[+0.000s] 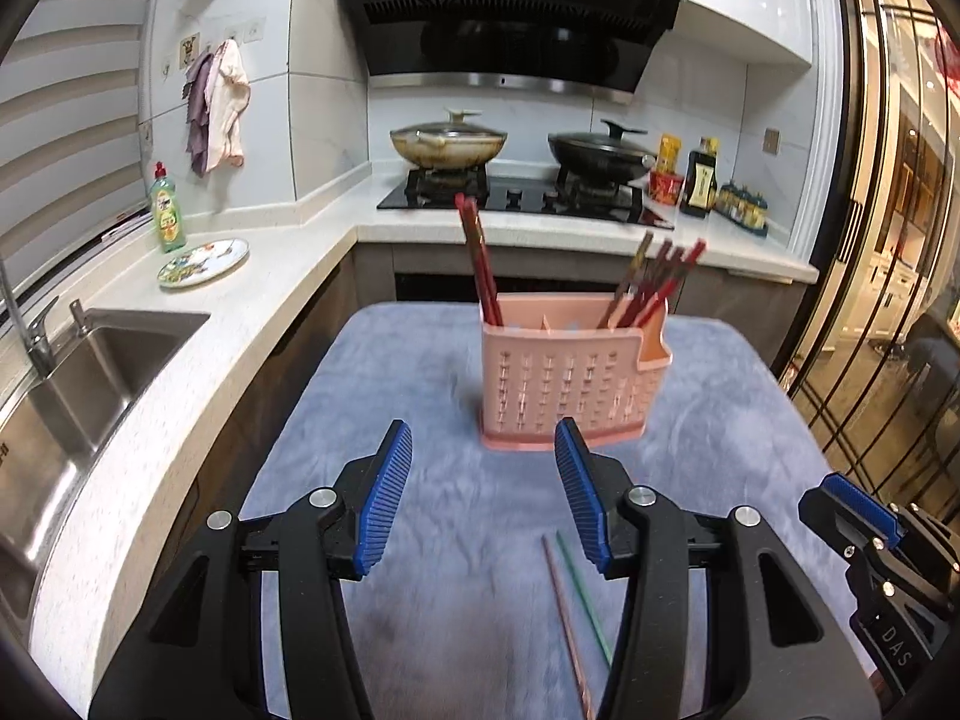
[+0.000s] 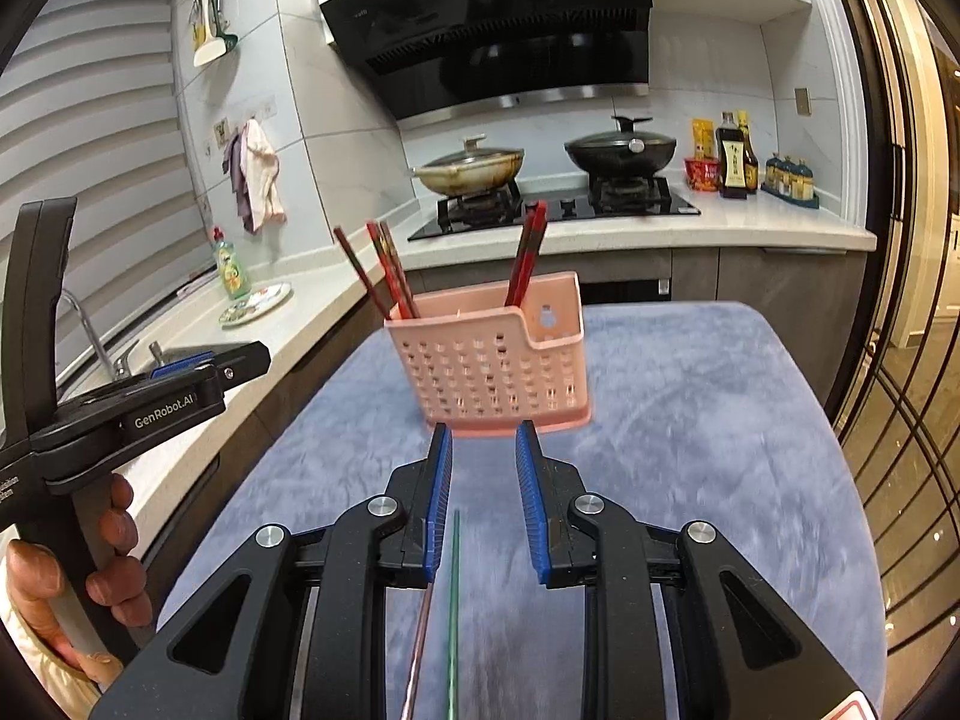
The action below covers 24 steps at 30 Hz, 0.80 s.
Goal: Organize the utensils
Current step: 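Move the right tool back and grasp the green chopstick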
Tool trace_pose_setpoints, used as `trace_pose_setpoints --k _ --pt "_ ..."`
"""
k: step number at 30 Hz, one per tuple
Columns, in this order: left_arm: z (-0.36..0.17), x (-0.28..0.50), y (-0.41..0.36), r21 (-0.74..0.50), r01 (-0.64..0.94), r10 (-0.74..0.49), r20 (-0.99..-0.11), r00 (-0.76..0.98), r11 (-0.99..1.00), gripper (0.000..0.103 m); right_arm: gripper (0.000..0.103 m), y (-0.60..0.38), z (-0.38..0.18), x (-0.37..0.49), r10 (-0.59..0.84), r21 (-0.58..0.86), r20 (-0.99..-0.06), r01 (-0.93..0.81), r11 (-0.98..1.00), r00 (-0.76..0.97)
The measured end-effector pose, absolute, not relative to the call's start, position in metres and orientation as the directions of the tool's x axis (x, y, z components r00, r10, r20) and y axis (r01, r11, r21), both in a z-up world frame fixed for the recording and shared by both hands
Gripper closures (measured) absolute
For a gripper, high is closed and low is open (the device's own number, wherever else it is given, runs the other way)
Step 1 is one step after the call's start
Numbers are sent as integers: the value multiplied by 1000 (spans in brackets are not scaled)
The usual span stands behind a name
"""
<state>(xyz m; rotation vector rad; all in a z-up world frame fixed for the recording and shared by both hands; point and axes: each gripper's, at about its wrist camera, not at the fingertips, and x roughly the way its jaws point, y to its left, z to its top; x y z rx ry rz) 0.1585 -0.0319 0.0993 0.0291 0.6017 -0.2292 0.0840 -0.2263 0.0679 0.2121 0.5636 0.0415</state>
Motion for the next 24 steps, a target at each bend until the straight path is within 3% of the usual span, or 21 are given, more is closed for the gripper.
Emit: trace_pose_setpoints --k 12,24 --pt "64 123 -21 -28 209 -180 -625 759 978 54 81 -210 5 46 102 196 -649 35 980 754" --pt "20 100 -16 -20 219 -169 -705 689 975 54 81 -193 -34 28 128 201 -714 26 979 688"
